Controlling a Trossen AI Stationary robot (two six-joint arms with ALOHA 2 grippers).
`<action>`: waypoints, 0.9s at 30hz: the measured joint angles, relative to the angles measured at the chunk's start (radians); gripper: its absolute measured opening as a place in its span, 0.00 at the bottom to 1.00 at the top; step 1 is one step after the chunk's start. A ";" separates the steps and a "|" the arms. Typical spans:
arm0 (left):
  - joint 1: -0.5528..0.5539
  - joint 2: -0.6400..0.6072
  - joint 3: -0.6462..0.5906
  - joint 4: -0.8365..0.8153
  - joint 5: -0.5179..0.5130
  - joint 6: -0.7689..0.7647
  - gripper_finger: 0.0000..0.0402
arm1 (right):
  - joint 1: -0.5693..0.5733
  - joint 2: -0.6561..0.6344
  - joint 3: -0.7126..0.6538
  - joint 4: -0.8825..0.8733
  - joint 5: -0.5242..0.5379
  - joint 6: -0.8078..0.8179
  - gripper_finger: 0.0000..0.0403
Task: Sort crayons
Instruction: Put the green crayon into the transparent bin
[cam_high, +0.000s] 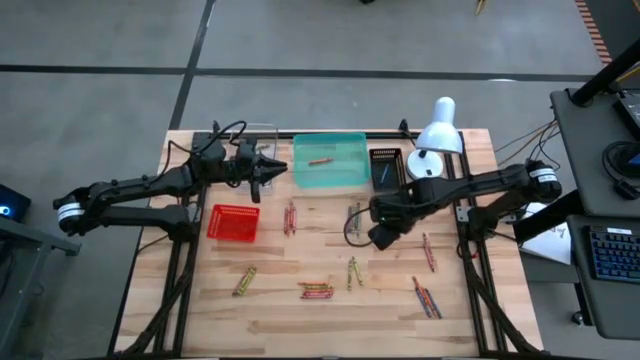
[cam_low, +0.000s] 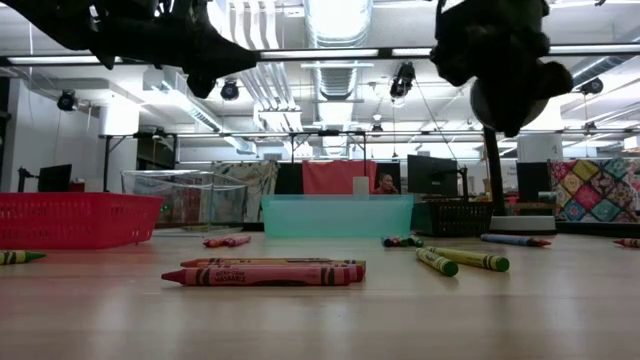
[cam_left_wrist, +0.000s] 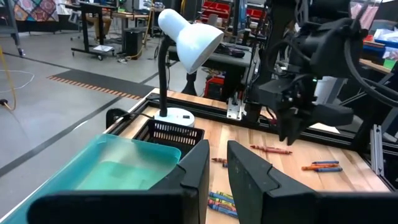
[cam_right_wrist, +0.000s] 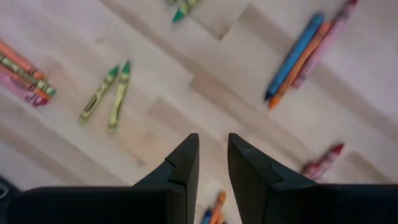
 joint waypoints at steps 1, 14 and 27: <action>0.000 0.000 0.000 0.000 0.000 -0.001 0.10 | 0.009 0.000 0.000 0.001 -0.011 0.016 0.18; 0.000 0.000 0.000 0.001 0.000 -0.012 0.10 | 0.124 0.062 -0.011 0.109 -0.039 0.192 0.18; 0.000 0.001 0.000 0.001 0.000 -0.026 0.10 | 0.146 0.295 0.087 0.216 -0.073 0.152 0.18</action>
